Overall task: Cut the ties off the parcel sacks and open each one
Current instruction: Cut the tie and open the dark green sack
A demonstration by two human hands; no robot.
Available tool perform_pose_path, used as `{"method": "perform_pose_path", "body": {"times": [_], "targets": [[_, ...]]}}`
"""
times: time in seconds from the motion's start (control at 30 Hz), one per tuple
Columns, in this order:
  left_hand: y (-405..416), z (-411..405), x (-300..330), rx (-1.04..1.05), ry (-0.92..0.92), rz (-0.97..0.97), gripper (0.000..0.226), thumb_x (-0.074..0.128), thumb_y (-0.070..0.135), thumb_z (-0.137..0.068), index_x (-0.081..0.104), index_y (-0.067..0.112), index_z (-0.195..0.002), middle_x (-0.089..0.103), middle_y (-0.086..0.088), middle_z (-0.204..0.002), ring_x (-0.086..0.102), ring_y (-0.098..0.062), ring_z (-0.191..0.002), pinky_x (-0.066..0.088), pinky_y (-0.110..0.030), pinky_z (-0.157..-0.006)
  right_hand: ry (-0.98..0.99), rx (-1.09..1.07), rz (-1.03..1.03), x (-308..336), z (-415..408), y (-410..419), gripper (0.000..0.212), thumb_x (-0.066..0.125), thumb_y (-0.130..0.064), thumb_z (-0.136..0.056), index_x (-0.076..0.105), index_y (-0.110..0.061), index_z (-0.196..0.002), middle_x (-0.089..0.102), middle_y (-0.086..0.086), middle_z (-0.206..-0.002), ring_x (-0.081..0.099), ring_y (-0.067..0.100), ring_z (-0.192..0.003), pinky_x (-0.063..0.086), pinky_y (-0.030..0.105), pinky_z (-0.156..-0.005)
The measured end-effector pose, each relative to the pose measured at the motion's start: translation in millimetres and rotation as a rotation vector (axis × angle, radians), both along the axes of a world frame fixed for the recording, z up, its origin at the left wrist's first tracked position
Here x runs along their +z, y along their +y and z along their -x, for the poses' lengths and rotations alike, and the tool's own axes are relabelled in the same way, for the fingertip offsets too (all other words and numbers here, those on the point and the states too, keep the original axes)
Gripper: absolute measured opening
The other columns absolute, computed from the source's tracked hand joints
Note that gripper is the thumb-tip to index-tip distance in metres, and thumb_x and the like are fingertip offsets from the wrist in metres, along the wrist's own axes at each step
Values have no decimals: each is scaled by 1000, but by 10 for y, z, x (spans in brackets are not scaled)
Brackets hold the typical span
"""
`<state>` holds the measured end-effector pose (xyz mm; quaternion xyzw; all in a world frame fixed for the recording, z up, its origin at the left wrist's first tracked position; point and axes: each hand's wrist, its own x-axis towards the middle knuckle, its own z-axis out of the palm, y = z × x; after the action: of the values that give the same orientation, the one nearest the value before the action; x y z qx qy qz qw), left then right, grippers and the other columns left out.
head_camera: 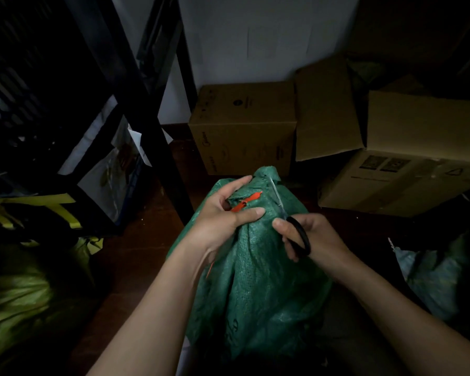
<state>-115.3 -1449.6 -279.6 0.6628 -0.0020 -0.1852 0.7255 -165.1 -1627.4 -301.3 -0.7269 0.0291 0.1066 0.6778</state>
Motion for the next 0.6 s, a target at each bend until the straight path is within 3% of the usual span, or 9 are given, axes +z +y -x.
{"method": "perform_pose_path", "body": {"times": [0.07,0.17,0.23,0.33,0.4,0.47,0.6], "targets": [[-35,1,7,-2,-61,-33,63,78,2,-72,60,24,-128,64,10,-121,62,-6,-110,52,-23,-92,3,-24,109,-38,-12,-54,64,76,-60,-61,55,1,-61,57,4,-46,47,12,-40,40,23,-48],[-59,-22,-13,63,-98,-94,64,75,-3,-74,58,21,-130,56,7,-131,56,-13,-121,46,-34,-103,105,120,390,-53,-22,-232,53,73,-69,-52,54,-20,-57,66,0,-55,52,4,-47,39,19,-51],[-58,-51,-29,77,-107,-152,68,75,-5,-75,55,30,-130,51,4,-136,50,-16,-125,45,-37,-105,135,184,447,-44,-49,-439,48,74,-70,-52,55,-25,-56,69,0,-60,56,4,-53,42,23,-58],[-74,-86,-67,78,-80,-210,74,75,-2,-76,49,46,-126,53,-6,-122,55,-20,-111,50,-27,-89,150,165,403,4,-77,-620,47,74,-67,-53,59,-23,-63,69,1,-63,60,5,-58,45,26,-66],[-87,-109,-115,100,-59,-201,70,74,-3,-77,49,37,-129,54,-5,-99,58,-15,-94,49,-20,-76,182,162,418,33,-84,-660,49,75,-63,-55,59,-19,-67,68,-2,-60,58,3,-56,44,25,-64],[-92,-127,-163,119,-48,-227,62,73,-1,-79,51,24,-131,57,-6,-87,60,-13,-85,50,-17,-74,205,166,509,24,-97,-720,44,79,-56,-62,53,-20,-64,59,-12,-50,50,-2,-49,39,23,-58],[-119,-150,-227,158,-25,-277,44,71,1,-82,55,21,-118,66,-16,-101,63,-16,-90,46,-17,-75,139,119,647,-14,-115,-787,46,81,-52,-67,46,-22,-61,42,-14,-43,36,1,-43,30,26,-56]]}}
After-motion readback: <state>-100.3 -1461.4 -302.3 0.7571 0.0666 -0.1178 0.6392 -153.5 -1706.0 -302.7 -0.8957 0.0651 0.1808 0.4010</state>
